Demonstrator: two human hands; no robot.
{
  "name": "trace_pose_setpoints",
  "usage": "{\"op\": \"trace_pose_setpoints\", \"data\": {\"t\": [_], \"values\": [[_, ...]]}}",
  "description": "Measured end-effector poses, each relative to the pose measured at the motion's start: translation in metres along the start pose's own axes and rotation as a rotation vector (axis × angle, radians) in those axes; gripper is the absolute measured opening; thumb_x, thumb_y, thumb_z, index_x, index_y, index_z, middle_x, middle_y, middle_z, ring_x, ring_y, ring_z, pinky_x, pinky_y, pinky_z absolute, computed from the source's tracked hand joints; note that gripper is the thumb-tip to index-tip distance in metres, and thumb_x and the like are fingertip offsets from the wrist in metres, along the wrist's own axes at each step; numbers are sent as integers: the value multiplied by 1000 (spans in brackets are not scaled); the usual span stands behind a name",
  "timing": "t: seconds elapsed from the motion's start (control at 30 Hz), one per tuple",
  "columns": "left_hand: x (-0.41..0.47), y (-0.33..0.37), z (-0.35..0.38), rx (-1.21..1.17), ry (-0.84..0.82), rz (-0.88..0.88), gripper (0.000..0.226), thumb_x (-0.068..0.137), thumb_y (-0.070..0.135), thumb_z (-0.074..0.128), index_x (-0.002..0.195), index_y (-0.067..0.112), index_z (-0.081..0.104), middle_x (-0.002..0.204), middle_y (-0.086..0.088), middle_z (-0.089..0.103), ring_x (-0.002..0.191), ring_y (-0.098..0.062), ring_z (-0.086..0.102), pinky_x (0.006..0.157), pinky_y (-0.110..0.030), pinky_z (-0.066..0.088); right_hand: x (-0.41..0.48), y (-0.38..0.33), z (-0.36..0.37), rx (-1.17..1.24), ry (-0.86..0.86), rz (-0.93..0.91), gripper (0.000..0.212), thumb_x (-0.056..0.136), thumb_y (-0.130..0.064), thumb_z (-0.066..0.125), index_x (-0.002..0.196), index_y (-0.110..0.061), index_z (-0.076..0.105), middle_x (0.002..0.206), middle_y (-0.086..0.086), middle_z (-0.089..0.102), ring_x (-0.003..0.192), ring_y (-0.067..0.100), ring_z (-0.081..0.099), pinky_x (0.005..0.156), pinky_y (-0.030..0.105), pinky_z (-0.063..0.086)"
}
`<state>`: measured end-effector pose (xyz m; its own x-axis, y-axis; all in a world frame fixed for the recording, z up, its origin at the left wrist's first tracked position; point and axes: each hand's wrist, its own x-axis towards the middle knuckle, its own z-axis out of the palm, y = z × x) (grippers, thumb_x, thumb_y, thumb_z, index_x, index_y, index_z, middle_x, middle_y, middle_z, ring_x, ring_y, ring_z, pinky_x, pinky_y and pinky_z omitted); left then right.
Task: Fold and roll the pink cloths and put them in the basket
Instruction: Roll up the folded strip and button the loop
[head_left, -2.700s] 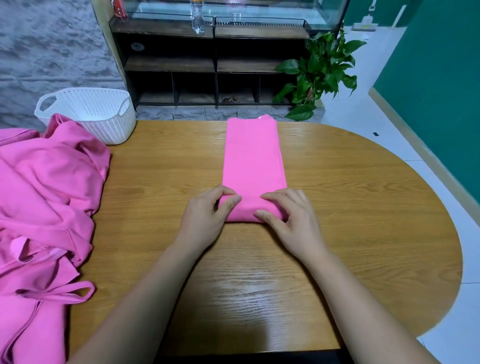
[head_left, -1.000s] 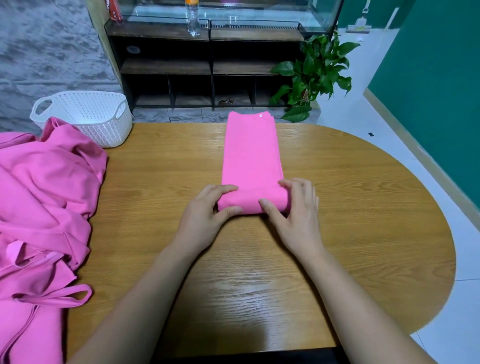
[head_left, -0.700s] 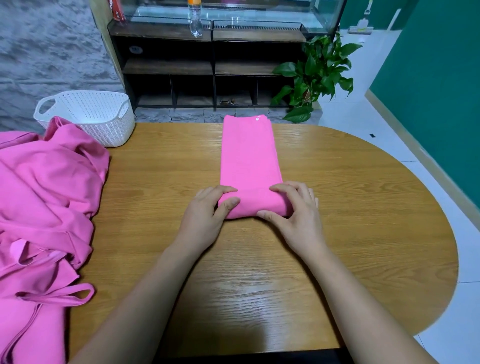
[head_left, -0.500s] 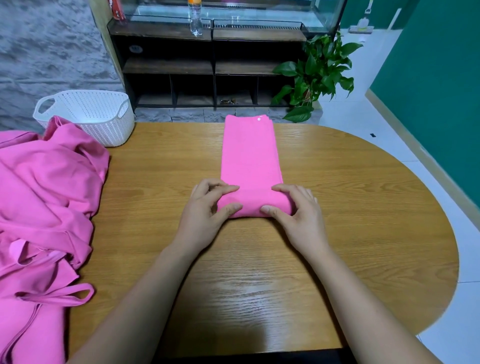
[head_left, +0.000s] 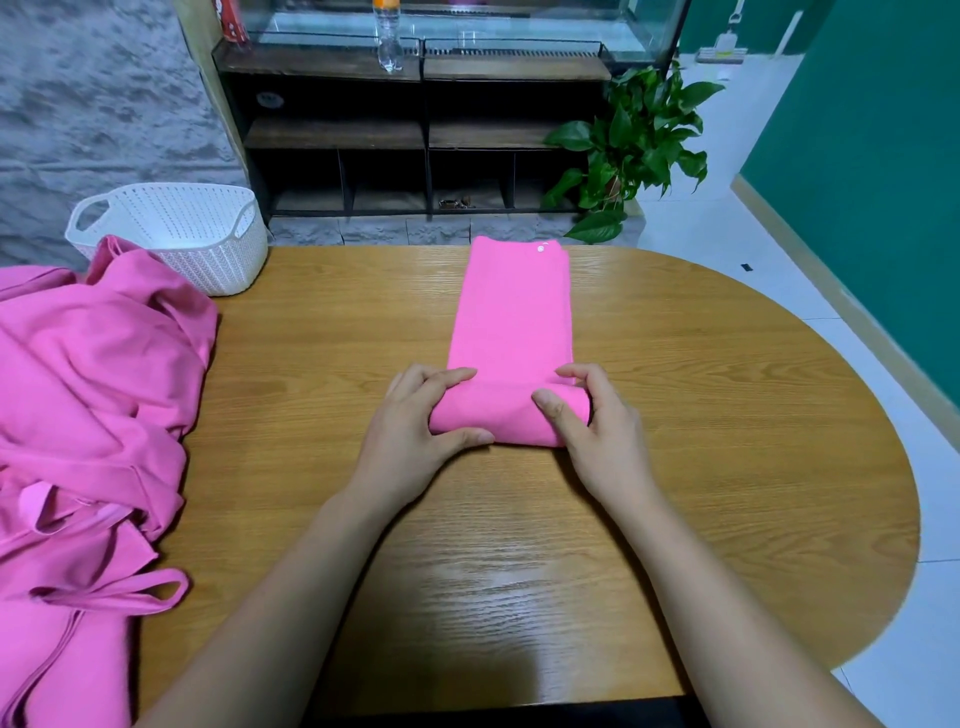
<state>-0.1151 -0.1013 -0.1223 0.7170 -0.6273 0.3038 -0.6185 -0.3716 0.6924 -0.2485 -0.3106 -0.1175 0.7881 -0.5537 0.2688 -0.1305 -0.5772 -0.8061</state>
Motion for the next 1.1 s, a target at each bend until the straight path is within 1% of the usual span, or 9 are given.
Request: {"op": "trace_pose_setpoints", "data": {"t": [0.13, 0.23, 0.37, 0.5, 0.6, 0.67, 0.8, 0.97, 1.1], "values": [[2, -1, 1, -45, -4, -64, 66, 80, 72, 71, 134, 34, 67, 122, 18, 64, 119, -7, 58, 103, -30, 45, -1, 0, -3, -35, -17, -87, 58, 87, -55, 80, 137, -33, 60, 126, -14, 56, 124, 10, 54, 110, 43, 43], [3, -1, 1, -61, 11, -103, 56, 82, 71, 66, 123, 34, 70, 118, 18, 69, 113, -4, 60, 102, -31, 47, -2, 0, -3, -12, -63, -146, 63, 75, -59, 89, 127, -34, 66, 125, -13, 53, 128, 12, 53, 112, 47, 43], [3, -2, 2, -71, 33, -121, 51, 84, 73, 63, 116, 35, 72, 115, 17, 71, 109, -2, 63, 99, -30, 48, 0, 3, -3, 38, -115, -163, 64, 68, -53, 96, 123, -33, 70, 124, -12, 55, 127, 14, 55, 113, 43, 43], [3, -2, 0, -89, 30, -143, 50, 86, 75, 60, 116, 37, 73, 114, 19, 72, 109, -1, 64, 100, -33, 50, -1, 5, -2, -24, -135, -162, 60, 72, -57, 91, 122, -33, 70, 118, -12, 59, 121, 12, 55, 110, 38, 44], [3, -2, -1, -84, 33, -74, 48, 88, 70, 65, 122, 36, 71, 118, 19, 65, 118, -5, 59, 107, -33, 46, -2, 4, 0, -79, -129, -136, 55, 79, -67, 81, 121, -34, 69, 115, -13, 63, 115, 13, 58, 105, 41, 46], [3, -1, -1, -87, 15, -44, 56, 84, 70, 71, 128, 35, 69, 119, 16, 59, 121, -8, 56, 108, -30, 43, -1, 2, 1, -103, -96, -105, 49, 85, -70, 71, 116, -32, 68, 110, -14, 67, 108, 11, 61, 101, 43, 47], [1, 0, 1, -48, -9, -10, 71, 74, 77, 76, 129, 33, 68, 118, 16, 62, 118, -12, 57, 103, -32, 45, -3, -4, 0, -91, -25, -27, 43, 91, -70, 62, 105, -29, 66, 94, -13, 70, 89, 8, 56, 92, 38, 43], [-1, 2, 1, -86, -6, -27, 64, 72, 73, 81, 122, 34, 71, 115, 18, 67, 113, -6, 60, 101, -32, 47, -3, -3, -1, -112, -15, -53, 42, 91, -69, 61, 101, -28, 69, 92, -21, 62, 97, 11, 57, 93, 39, 42], [-2, 2, 0, -124, -20, -42, 66, 69, 68, 86, 124, 35, 71, 120, 19, 68, 116, -4, 61, 104, -33, 48, -5, -1, -2, -122, -13, -190, 29, 93, -57, 70, 105, -31, 73, 106, -18, 65, 108, 12, 58, 97, 43, 43]]}}
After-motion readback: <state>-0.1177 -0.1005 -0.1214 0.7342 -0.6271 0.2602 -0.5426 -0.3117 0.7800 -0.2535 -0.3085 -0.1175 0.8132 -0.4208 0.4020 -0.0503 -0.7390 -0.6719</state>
